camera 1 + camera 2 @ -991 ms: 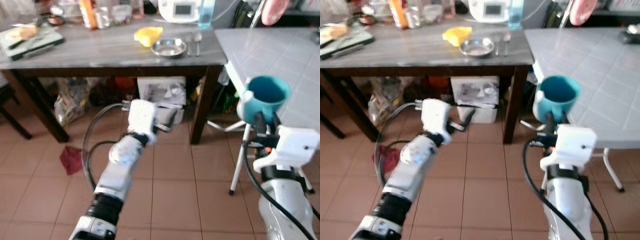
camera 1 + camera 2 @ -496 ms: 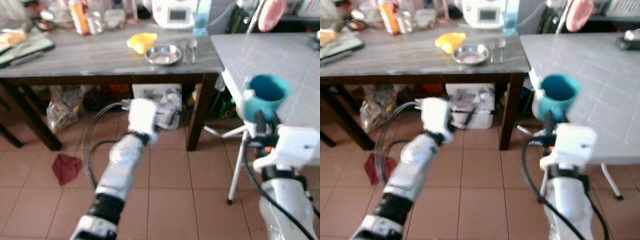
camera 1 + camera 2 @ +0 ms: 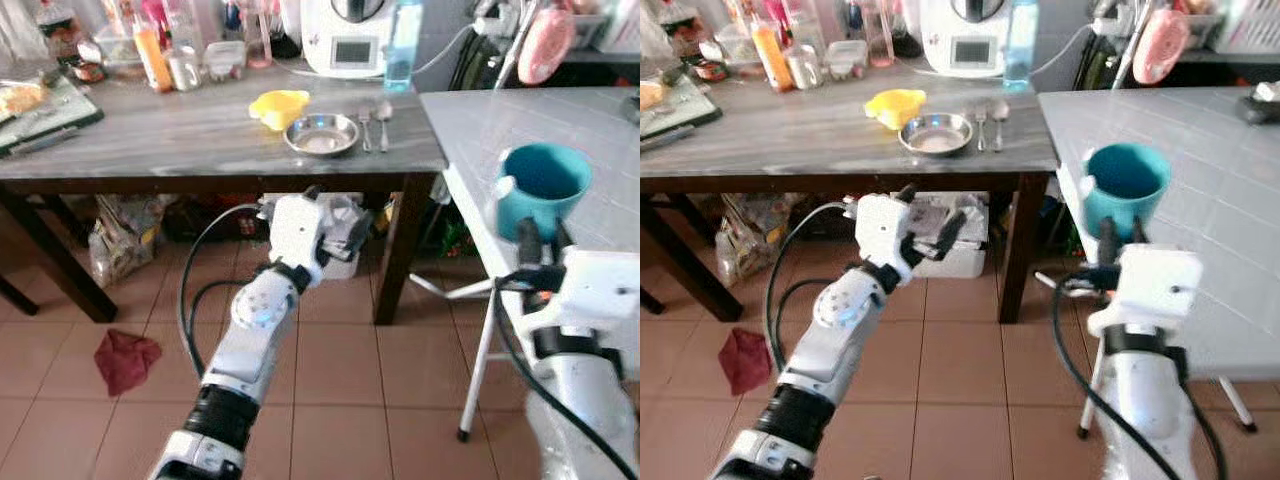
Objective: Setting the table
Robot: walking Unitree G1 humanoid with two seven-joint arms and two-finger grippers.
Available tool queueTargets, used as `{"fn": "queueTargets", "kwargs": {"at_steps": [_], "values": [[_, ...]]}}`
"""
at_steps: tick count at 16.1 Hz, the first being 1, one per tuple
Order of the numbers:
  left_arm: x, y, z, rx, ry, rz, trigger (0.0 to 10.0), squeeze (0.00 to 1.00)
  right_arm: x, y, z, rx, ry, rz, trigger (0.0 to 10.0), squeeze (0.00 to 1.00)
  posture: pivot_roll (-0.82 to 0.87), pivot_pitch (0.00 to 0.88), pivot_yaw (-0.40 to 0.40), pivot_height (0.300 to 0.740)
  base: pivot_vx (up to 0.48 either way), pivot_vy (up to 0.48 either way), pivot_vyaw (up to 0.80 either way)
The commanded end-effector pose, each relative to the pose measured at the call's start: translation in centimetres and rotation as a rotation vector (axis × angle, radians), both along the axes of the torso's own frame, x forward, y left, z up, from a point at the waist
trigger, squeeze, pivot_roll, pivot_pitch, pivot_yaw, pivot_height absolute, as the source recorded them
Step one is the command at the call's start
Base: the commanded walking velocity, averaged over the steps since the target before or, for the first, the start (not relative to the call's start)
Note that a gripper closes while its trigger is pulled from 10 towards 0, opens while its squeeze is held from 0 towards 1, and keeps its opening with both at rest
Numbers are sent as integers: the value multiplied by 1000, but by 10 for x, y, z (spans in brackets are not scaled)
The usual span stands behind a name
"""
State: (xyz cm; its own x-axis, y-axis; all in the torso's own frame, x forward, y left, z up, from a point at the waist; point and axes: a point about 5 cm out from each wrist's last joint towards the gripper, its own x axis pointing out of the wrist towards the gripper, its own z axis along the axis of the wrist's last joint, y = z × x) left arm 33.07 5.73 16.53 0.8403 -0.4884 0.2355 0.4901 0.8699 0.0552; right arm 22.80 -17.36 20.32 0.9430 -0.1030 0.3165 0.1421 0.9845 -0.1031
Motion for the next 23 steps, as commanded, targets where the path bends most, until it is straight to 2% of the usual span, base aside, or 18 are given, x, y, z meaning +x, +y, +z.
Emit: {"fn": "queueTargets", "kwargs": {"at_steps": [1, 9, 14, 23], "values": [[0, -2, 2, -2, -7, -4, 10000, 0, -2, -2, 4, -12, -20, -13, 10000, 0, -50, 114, 18, 714, 386, 0, 0], [1, 0, 4, 4, -17, 4, 10000, 0, -4, -1, 8, -25, -39, -19, 10000, 0, -52, 119, 35, 714, 383, 0, 0], [5, 0, 19, -5, -56, 4, 10000, 0, -9, -1, 15, -47, -62, -30, 10000, 0, -56, 128, 42, 714, 382, 0, 0], [7, 0, 24, -28, -64, 24, 10000, 0, -10, -2, 18, -84, -63, -23, 10000, 0, -62, 129, 29, 714, 382, 0, 0]]}}
